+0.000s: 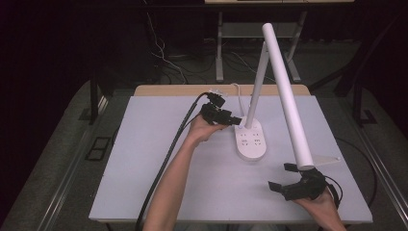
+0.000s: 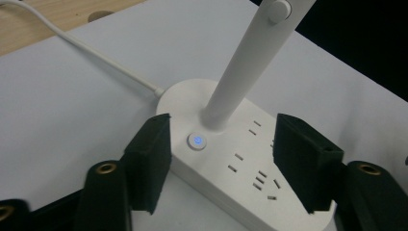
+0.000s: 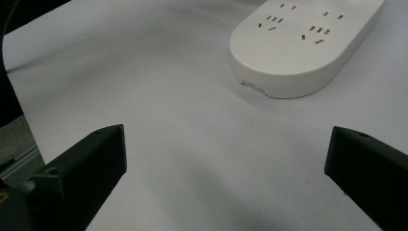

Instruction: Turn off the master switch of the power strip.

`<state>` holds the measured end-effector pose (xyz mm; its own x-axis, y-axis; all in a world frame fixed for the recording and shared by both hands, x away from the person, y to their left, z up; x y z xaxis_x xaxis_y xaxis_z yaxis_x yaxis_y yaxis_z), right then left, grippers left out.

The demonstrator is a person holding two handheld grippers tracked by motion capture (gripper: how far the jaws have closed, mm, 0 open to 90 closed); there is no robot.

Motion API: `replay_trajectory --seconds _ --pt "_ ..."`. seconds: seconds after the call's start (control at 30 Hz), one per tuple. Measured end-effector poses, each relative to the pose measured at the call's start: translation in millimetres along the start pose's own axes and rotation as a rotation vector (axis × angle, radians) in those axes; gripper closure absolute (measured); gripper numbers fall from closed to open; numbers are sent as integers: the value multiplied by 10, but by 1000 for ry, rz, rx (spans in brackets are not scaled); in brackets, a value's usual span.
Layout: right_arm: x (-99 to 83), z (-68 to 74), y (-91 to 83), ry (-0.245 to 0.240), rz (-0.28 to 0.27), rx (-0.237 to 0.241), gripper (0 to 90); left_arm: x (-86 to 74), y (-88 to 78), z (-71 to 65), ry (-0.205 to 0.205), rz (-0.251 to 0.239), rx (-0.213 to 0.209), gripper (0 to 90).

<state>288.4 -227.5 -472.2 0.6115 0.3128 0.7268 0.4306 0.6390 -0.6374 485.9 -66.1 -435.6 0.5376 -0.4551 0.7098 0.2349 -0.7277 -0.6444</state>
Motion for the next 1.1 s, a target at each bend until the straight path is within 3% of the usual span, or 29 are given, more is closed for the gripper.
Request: replay_trajectory --seconds 0.33,0.5,0.63,1.1 --pt "0 -6 -2 -1 -1 -2 4 51 94 -18 -16 -14 8 645" --pt "0 -5 -2 -3 -1 -2 4 34 136 -9 1 17 12 763" --pt "-3 -2 9 -9 2 -5 4 29 196 -23 -13 10 12 885" --pt "1 9 2 -11 1 -6 4 -29 370 -31 -18 50 36 900"
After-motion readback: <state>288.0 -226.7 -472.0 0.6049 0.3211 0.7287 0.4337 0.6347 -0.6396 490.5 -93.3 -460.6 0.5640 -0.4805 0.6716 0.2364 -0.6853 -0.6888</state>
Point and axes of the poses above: each handheld gripper's, and its own axes: y roughly forward along the jaws, x roughly out of its top, z roughly to its left, the point moved 9 cm from there along y, roughly forward along the jaws, and after that the axes turned 4 degrees about z, right-handed, at the moved point
